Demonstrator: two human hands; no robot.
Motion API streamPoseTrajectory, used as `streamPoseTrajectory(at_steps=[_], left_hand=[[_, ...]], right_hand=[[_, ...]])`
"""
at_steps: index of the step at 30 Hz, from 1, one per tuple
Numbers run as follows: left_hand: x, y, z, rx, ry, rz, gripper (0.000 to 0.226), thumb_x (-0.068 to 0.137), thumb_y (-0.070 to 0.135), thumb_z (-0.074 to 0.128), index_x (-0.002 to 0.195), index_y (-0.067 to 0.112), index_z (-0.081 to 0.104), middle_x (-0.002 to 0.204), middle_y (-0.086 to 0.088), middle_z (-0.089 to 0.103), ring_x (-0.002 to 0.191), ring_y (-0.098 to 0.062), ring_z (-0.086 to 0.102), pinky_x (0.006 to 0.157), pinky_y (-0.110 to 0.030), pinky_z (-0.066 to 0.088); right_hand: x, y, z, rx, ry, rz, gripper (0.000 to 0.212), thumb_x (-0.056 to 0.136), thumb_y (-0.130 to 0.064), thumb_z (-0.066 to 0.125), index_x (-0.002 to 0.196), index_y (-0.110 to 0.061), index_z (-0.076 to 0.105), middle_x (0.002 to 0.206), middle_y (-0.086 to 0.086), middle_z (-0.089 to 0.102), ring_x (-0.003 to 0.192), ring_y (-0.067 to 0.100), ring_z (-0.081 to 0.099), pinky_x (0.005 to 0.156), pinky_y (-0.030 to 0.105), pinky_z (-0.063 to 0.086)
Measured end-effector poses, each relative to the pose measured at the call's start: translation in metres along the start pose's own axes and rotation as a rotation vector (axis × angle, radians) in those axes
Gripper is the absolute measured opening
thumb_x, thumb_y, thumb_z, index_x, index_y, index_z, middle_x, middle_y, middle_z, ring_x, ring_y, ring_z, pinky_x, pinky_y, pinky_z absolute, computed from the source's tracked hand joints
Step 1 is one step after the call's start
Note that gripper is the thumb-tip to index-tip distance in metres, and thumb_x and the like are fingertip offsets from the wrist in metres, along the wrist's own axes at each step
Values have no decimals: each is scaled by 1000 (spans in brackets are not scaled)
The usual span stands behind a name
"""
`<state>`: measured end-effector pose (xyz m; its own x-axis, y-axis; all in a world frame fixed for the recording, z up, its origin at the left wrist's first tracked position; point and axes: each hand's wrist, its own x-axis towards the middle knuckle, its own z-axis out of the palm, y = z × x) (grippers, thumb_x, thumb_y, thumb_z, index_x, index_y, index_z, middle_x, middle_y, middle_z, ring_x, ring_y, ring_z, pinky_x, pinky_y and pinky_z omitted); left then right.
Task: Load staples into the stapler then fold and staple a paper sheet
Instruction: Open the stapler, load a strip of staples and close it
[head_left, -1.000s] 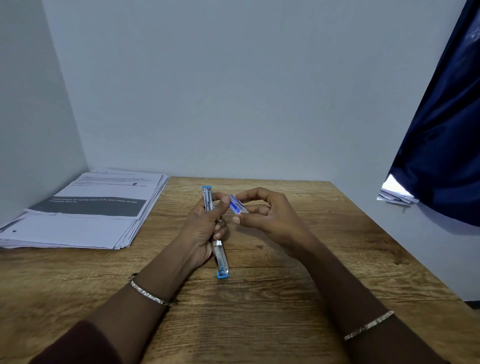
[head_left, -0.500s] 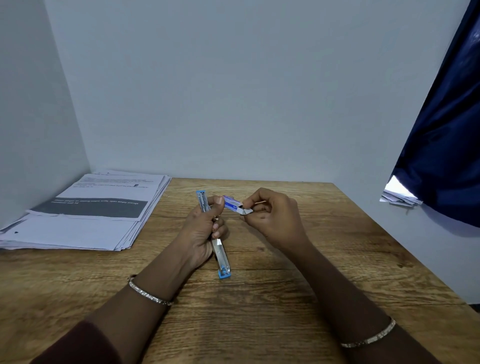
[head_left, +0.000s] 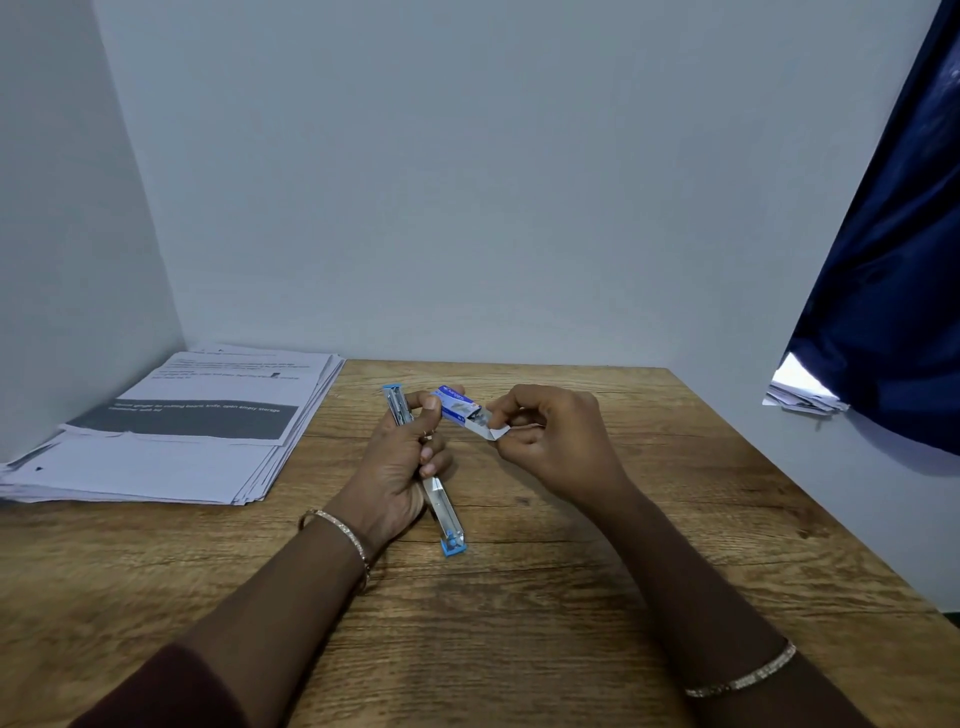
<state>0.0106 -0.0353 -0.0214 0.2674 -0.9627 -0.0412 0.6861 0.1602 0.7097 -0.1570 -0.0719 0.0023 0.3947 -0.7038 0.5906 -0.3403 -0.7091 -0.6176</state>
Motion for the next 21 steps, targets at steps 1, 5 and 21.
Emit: streamPoseTrajectory(at_steps=[1, 5, 21], left_hand=[[0, 0, 0, 2, -9, 2, 16, 100, 6, 55, 86, 14, 54, 57, 2, 39, 30, -5, 30, 29, -15, 26], [1, 1, -2, 1, -28, -9, 17, 101, 7, 54, 85, 14, 52, 52, 2, 39, 28, -5, 29, 29, -14, 27], [3, -4, -6, 120, -127, 26, 11, 91, 14, 65, 90, 19, 55, 87, -3, 50, 29, -7, 29, 30, -15, 27]], right_hand=[[0, 0, -1, -8, -12, -1, 20, 71, 6, 70, 77, -12, 74, 90, -3, 78, 80, 7, 75, 74, 29, 63], [0, -2, -5, 90, -71, 115, 25, 76, 6, 69, 86, -16, 70, 96, -7, 76, 84, -3, 74, 69, 19, 61], [-1, -7, -5, 62, -42, 227, 12, 82, -6, 73, 90, -14, 78, 79, 4, 79, 72, 21, 76, 74, 40, 64]])
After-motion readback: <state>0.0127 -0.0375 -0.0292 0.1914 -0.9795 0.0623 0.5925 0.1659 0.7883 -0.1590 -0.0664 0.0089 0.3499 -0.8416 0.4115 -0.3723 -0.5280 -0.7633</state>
